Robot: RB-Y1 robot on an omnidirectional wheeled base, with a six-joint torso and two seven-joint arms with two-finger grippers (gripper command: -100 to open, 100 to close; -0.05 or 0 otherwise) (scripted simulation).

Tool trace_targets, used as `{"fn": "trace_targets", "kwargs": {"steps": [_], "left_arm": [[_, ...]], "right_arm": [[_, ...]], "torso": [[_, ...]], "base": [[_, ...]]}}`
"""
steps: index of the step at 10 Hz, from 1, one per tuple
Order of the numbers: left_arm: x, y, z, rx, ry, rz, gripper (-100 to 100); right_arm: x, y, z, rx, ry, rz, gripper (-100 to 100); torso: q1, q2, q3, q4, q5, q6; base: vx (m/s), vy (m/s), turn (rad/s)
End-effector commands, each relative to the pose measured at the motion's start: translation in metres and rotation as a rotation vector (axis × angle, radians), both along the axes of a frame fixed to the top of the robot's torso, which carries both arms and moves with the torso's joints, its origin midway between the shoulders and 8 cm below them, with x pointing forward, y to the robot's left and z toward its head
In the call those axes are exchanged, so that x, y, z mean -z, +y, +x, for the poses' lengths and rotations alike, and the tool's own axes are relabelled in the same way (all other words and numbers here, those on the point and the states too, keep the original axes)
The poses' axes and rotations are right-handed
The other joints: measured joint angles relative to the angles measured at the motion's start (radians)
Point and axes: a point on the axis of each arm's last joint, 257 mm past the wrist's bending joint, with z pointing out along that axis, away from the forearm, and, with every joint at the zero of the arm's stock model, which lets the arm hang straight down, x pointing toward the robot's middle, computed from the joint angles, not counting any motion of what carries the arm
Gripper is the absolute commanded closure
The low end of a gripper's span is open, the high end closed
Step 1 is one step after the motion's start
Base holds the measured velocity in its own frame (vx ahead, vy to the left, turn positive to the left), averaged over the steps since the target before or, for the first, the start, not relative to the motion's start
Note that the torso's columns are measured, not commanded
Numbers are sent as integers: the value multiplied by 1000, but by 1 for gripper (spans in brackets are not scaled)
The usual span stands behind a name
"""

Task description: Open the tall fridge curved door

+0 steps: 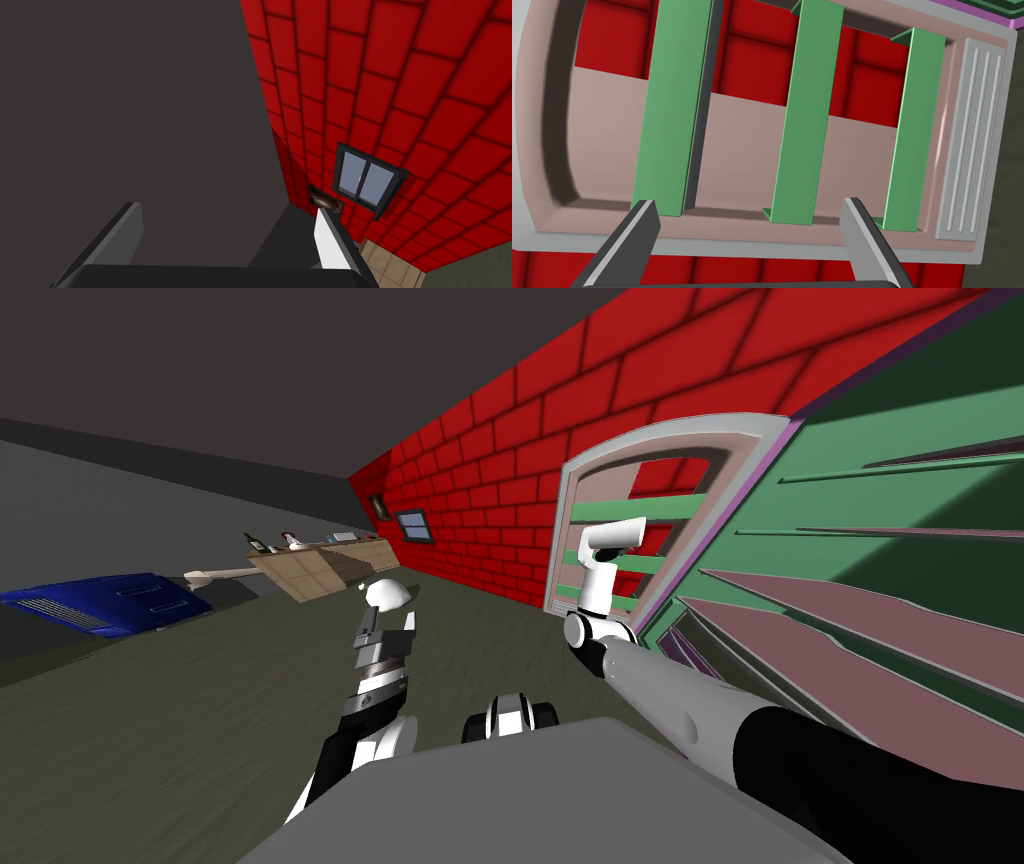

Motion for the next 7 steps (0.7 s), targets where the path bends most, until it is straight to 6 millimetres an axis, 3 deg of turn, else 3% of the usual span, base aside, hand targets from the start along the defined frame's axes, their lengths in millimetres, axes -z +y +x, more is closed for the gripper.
{"fn": "trace_targets", "kwargs": {"steps": [1,7], "left_arm": [[0,0,0,0,0,0,0],[0,0,0,0,0,0,0]], "right_arm": [[12,-10,2,12,-44,40,-100],[40,-33,6,43,-153,128,-100]], "torso": [[0,-1,0,0,0,0],[0,-1,0,0,0,0]], "base": [[55,76,-29],[73,74,-44]]}}
